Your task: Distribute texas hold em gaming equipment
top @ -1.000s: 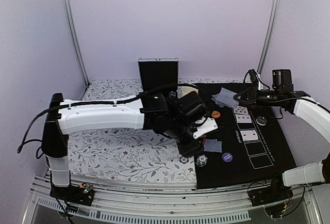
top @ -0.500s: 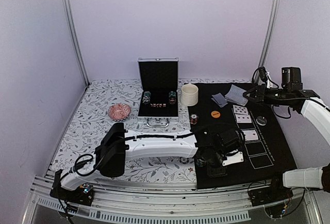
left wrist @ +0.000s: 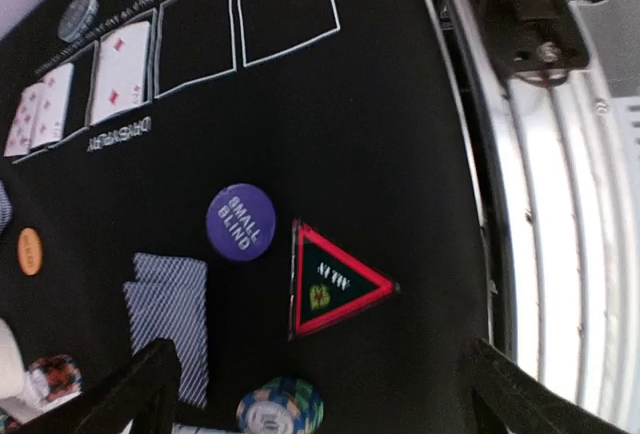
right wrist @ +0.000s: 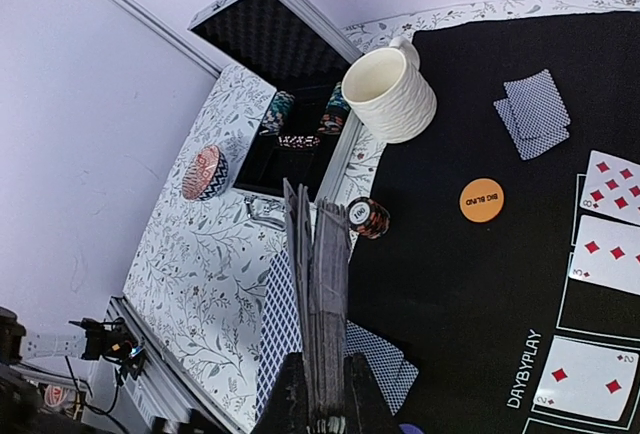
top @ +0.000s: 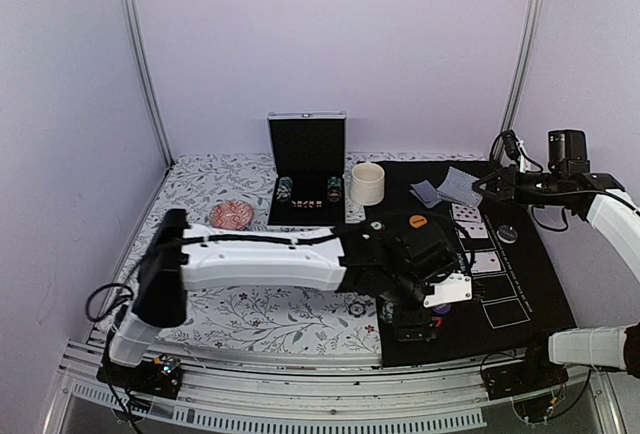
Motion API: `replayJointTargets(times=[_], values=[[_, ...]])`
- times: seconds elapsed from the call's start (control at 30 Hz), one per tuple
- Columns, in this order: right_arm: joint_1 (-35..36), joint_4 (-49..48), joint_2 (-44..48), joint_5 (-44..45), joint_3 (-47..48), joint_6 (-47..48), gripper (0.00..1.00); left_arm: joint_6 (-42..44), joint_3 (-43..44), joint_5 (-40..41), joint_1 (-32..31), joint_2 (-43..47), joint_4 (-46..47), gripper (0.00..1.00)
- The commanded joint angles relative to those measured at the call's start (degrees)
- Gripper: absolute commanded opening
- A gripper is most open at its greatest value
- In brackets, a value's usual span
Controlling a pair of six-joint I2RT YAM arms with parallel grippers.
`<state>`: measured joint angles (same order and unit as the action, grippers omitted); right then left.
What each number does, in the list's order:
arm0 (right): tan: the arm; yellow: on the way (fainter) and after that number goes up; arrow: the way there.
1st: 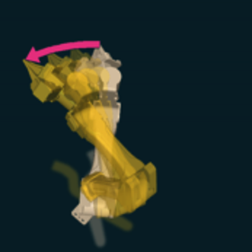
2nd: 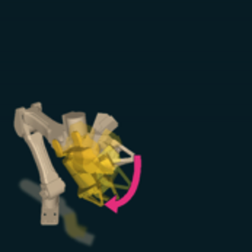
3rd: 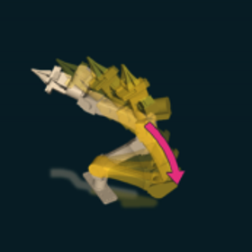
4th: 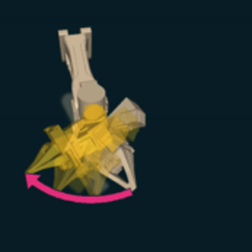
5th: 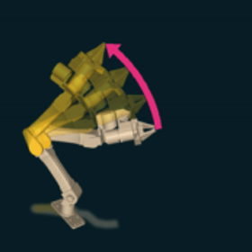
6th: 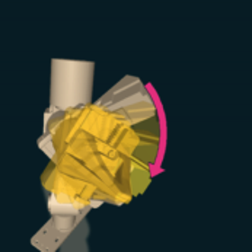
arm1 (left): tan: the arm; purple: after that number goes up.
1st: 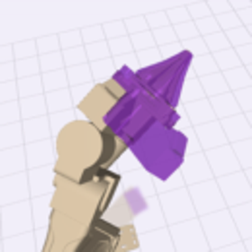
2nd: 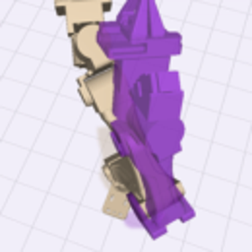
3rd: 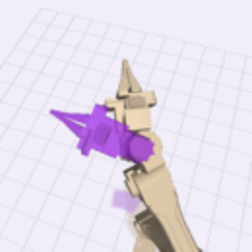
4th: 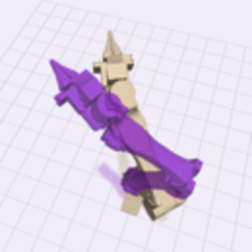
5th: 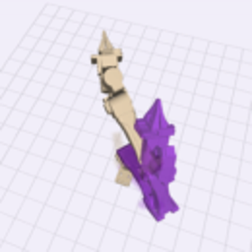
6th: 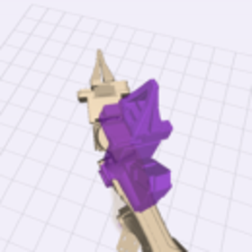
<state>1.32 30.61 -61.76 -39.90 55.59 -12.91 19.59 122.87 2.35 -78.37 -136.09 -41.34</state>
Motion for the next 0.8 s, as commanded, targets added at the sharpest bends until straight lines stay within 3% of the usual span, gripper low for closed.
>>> replayJointTargets(times=[0.0,0.17,0.27,0.53,0.77], values=[[2.60,0.66,0.52,-2.98,1.90,1.48,0.02,7.43,-18.11,-4.36,-0.69,24.55,13.66,0.98],[17.05,-2.66,-0.65,-2.95,0.37,0.56,0.02,12.99,-38.68,1.71,0.80,45.54,23.11,0.98],[25.37,-8.88,-2.78,-2.46,-0.83,-2.98,0.02,12.56,-42.81,3.48,3.88,51.34,21.26,0.98],[40.94,-16.26,-12.11,0.49,4.53,-8.36,0.02,13.43,-43.99,6.27,5.57,50.77,13.55,0.98],[45.39,-18.49,-15.10,0.03,7.06,-9.78,0.02,12.97,-45.38,4.35,7.71,50.17,11.57,0.98]])
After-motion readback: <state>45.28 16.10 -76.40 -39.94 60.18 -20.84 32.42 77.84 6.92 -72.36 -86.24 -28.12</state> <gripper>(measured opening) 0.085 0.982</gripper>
